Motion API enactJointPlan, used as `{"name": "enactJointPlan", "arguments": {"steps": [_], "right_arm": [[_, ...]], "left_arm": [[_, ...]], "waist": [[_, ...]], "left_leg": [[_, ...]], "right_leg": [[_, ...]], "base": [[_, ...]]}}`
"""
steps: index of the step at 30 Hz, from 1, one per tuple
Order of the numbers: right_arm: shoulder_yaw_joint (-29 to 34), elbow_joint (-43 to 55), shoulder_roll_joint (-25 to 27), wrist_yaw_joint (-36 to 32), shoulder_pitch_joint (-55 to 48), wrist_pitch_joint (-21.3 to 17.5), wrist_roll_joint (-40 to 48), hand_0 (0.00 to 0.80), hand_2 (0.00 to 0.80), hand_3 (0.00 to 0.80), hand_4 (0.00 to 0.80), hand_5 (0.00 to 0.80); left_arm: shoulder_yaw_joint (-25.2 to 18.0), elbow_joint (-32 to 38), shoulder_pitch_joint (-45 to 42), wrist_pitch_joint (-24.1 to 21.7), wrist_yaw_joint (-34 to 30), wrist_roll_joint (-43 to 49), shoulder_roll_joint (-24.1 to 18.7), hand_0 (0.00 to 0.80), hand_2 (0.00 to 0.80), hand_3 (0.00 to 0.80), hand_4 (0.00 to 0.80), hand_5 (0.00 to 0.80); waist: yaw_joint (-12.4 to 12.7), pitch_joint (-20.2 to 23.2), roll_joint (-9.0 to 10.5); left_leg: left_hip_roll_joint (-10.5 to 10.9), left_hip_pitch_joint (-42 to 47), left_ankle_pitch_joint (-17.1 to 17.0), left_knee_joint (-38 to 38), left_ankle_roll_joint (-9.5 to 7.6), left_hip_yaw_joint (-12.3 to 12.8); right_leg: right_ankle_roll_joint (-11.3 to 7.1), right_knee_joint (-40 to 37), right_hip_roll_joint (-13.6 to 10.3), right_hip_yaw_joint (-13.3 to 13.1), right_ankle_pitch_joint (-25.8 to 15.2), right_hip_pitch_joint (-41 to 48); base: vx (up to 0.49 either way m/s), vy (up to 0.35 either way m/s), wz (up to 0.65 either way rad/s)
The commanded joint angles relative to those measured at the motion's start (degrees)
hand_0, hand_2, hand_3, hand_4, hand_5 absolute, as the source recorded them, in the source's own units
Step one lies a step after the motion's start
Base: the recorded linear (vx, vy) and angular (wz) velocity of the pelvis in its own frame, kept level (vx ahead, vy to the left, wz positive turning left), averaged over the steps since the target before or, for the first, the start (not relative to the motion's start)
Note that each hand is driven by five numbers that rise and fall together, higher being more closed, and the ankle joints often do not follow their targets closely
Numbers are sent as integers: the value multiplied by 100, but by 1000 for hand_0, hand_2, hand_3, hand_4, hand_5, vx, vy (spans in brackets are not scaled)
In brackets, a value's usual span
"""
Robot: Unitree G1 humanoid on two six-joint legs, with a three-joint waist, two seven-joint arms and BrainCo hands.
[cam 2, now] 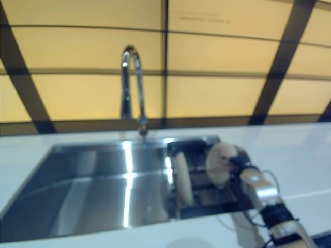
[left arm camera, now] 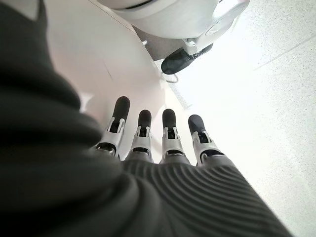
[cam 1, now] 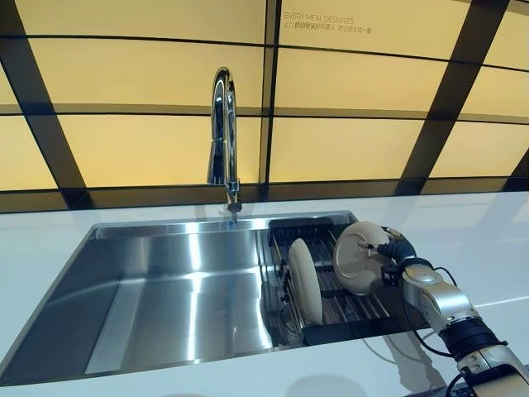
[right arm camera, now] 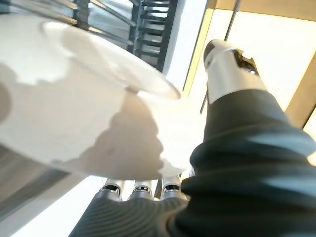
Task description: Take plates into dishwasher
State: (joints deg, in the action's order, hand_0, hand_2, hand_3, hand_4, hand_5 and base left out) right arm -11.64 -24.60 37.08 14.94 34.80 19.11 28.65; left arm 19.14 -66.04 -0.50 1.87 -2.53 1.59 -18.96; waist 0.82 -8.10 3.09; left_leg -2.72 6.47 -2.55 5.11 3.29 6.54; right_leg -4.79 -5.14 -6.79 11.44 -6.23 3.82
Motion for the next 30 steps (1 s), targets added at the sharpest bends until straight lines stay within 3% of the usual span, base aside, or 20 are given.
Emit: {"name": "enactJointPlan", "arguments": {"steps": [1, 11, 12, 13, 30], "right_arm": [[130, 179, 279, 107, 647, -387, -182, 800, 800, 800, 800, 800], [125, 126, 274, 12, 556, -313, -123, 787, 787, 787, 787, 787], [124, 125, 268, 10, 549, -275, -76, 289, 289, 289, 289, 289], [139, 116, 265, -9, 542, -260, -52, 0, 0, 0, 0, 0], [67, -279, 223, -372, 600, 318, 581, 0, 0, 0, 0, 0]], "left_arm": [[333, -175, 301, -61, -50, 154, 14, 0, 0, 0, 0, 0], [324, -216, 306, -71, -50, 180, 39, 0, 0, 0, 0, 0], [318, -213, 303, -68, -43, 183, 38, 0, 0, 0, 0, 0], [312, -207, 299, -68, -41, 185, 36, 0, 0, 0, 0, 0], [304, -228, 343, -72, -58, 193, -16, 0, 0, 0, 0, 0]], "waist": [[98, 68, 102], [98, 91, 123], [98, 85, 126], [99, 83, 125], [121, 70, 159]], "left_leg": [[368, 46, 497, -11, -302, 92], [363, 44, 500, -11, -301, 95], [364, 45, 502, -11, -303, 91], [364, 43, 501, -11, -304, 92], [369, 50, 502, -11, -322, 98]], "right_leg": [[-76, 76, 309, -172, 408, 169], [-72, 64, 313, -157, 405, 175], [-68, 66, 314, -156, 408, 176], [-68, 69, 315, -157, 409, 174], [-69, 90, 304, -130, 400, 180]], "base": [[0, 0, 0], [0, 0, 0], [0, 0, 0], [0, 0, 0], [0, 0, 0]]}}
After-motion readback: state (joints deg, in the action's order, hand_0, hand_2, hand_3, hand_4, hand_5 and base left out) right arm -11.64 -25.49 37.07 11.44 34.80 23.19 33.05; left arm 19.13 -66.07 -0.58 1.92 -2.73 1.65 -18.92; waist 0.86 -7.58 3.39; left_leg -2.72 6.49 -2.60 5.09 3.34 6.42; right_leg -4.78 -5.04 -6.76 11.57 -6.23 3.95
